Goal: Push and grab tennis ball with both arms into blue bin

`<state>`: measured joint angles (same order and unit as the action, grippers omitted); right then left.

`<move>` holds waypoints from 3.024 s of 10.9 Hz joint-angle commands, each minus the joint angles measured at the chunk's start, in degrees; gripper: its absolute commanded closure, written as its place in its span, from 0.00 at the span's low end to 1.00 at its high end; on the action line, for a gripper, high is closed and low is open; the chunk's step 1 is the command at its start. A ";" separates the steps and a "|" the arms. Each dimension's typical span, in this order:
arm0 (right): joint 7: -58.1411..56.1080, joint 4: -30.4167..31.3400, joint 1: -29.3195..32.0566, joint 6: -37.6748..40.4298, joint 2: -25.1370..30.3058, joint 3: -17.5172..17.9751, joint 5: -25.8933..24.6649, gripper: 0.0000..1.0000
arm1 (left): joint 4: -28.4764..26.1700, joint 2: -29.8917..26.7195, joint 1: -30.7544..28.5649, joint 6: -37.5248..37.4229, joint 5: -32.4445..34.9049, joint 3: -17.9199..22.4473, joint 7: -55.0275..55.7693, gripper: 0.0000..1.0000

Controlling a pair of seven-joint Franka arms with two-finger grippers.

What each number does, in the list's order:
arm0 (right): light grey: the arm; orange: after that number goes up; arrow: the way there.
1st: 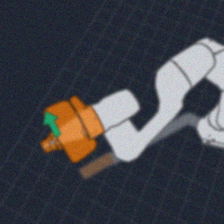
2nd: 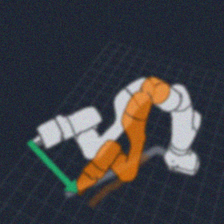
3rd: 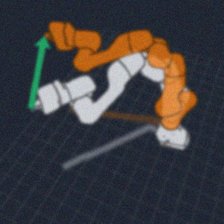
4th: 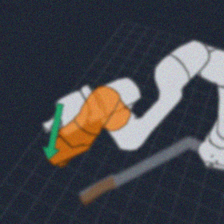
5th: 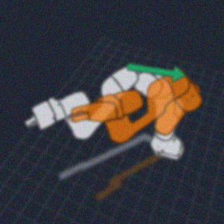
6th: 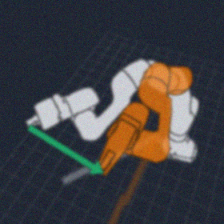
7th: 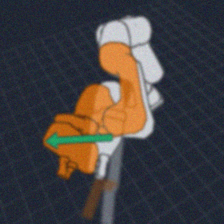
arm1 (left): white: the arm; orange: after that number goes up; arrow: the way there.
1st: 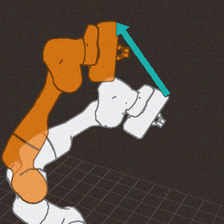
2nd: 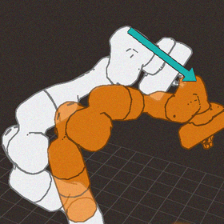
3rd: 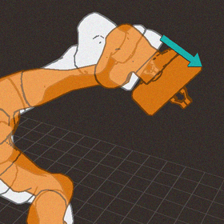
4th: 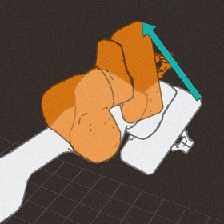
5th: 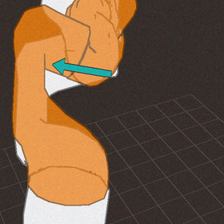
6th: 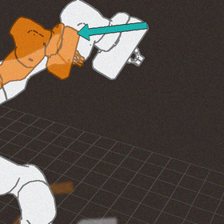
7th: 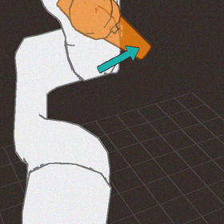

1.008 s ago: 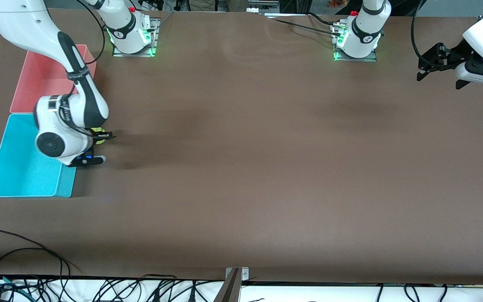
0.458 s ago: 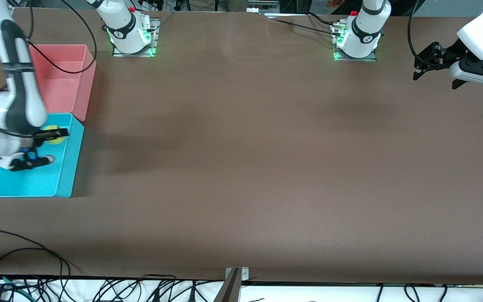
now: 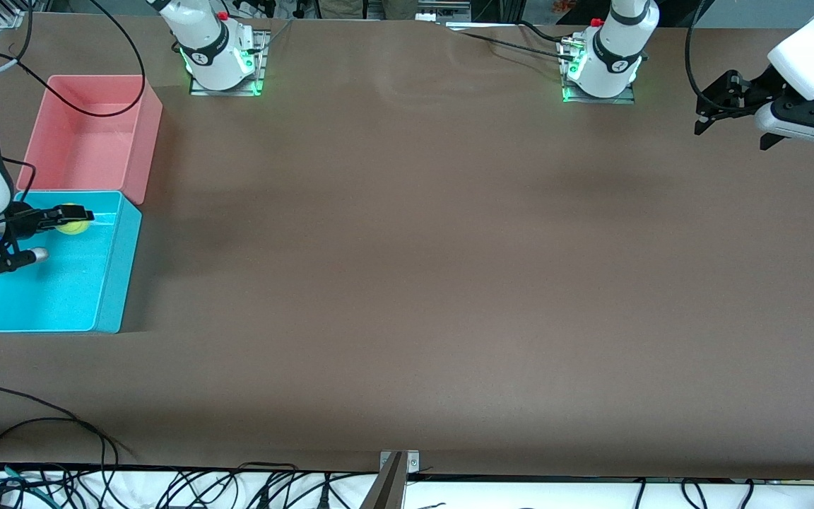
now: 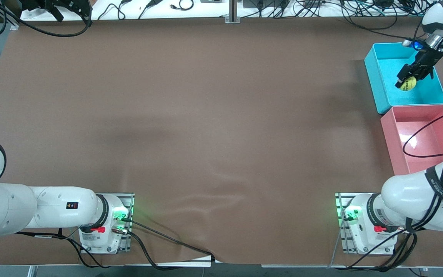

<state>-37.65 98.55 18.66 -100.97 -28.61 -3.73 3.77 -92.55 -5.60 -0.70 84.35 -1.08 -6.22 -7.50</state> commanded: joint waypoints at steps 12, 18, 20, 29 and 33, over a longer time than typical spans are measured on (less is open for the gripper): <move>-7.80 -4.75 4.72 5.14 -5.40 1.18 6.69 0.00 | 1.58 0.41 -0.09 -1.11 -1.47 -0.11 6.70 0.00; 0.18 -17.32 1.75 19.47 0.48 1.54 -3.31 0.00 | 1.58 0.41 0.35 -1.47 -1.56 -0.54 6.79 0.00; 4.66 -22.58 -1.32 22.99 1.54 1.45 -5.43 0.00 | 1.58 0.41 0.35 -1.47 -1.56 -0.46 6.71 0.00; 28.14 -27.04 -5.65 22.42 11.53 3.11 -1.67 0.00 | 1.67 0.41 0.26 -1.47 -1.56 -0.28 6.71 0.00; 41.51 0.46 -13.89 4.31 30.78 2.86 -2.28 0.00 | 1.59 0.32 0.26 -1.47 -1.56 -0.37 6.71 0.00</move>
<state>-1.00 80.18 9.19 -87.32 -10.82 -0.38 1.06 -92.42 -5.60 -0.58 84.17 -1.38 -6.82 -1.38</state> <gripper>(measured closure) 0.000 0.000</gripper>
